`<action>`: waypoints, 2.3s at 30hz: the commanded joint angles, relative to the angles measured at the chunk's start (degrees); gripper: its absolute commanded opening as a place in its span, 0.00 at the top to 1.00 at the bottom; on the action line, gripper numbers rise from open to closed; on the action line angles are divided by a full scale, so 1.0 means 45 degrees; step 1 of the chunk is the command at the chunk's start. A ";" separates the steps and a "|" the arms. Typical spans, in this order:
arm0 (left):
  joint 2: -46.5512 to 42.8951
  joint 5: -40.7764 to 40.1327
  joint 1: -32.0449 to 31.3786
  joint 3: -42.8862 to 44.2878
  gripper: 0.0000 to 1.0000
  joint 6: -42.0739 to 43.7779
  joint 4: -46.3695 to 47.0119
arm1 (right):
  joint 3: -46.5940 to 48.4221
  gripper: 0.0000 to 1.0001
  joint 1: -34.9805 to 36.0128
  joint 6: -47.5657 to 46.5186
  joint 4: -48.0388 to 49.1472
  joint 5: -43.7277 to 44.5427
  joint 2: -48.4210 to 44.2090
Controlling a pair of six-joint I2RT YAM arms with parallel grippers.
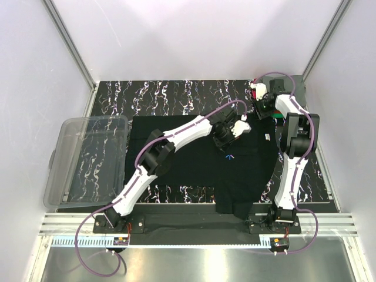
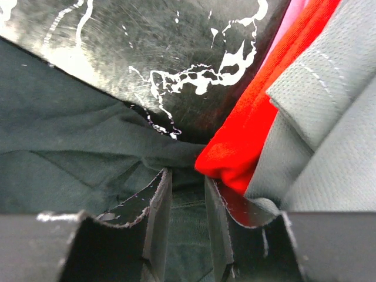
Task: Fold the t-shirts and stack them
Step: Fold the tshirt
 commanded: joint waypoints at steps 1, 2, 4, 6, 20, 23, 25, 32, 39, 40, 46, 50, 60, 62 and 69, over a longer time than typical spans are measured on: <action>0.0539 0.0116 -0.0025 0.0415 1.00 -0.0231 0.0360 | 0.0355 0.64 0.0066 0.0053 0.0081 0.0538 0.0432; 0.0597 0.0038 -0.0025 0.0337 1.00 -0.0193 0.0360 | 0.0472 0.64 0.0066 0.0053 0.0062 0.0618 0.0490; 0.0520 -0.0001 -0.0025 -0.0014 1.00 -0.0153 0.0321 | 0.0667 0.64 0.0066 0.0053 0.0061 0.0930 0.0666; 0.0442 0.0018 -0.0006 -0.0345 1.00 -0.0095 0.0185 | 0.0785 0.64 0.0066 -0.0024 0.0061 0.1300 0.0860; -0.2096 -0.0431 0.0307 -0.3197 1.00 0.1038 -0.0382 | 0.2524 0.63 0.0066 -0.0181 0.0081 0.1927 0.1839; -0.2624 -0.0451 0.0307 -0.3570 1.00 0.1019 -0.0382 | 0.2447 0.63 0.0046 -0.0123 0.0081 0.1947 0.1742; -0.2780 -0.0295 0.0288 -0.3318 1.00 0.0922 -0.0402 | 0.2330 0.63 0.0046 -0.0064 0.0081 0.1772 0.1663; -0.2801 0.0271 0.0034 -0.0780 0.99 0.1331 -0.0831 | 0.1472 0.62 0.0047 0.0073 0.0100 0.1400 0.0006; -0.2060 0.0155 -0.0103 -0.0015 0.99 0.1546 -0.0715 | -0.1513 0.60 0.0046 -0.0162 0.0354 0.0775 -0.3218; -0.2000 0.0174 -0.0103 -0.0035 0.99 0.1604 -0.0617 | -0.1789 0.60 0.0046 -0.0142 0.0316 0.0756 -0.3433; -0.1688 -0.0508 -0.0045 -0.1284 1.00 0.1975 0.0456 | -0.3061 0.59 -0.0167 -0.0688 -0.2374 -0.1095 -0.4782; -0.1609 -0.0548 0.0111 -0.1617 1.00 0.1800 0.0614 | -0.3588 0.56 -0.0363 -0.1718 -0.4504 -0.3186 -0.5270; -0.1414 -0.0763 0.0288 -0.1558 1.00 0.1683 0.0848 | -0.4663 0.52 -0.0422 -0.3520 -0.6892 -0.4324 -0.4959; -0.1414 -0.0783 0.0307 -0.1578 1.00 0.1664 0.0829 | -0.4760 0.51 -0.0442 -0.3695 -0.6911 -0.4109 -0.4784; -0.1492 -0.0822 0.0307 -0.1500 1.00 0.1546 0.0848 | -0.5190 0.49 -0.0539 -0.3756 -0.6152 -0.3425 -0.4451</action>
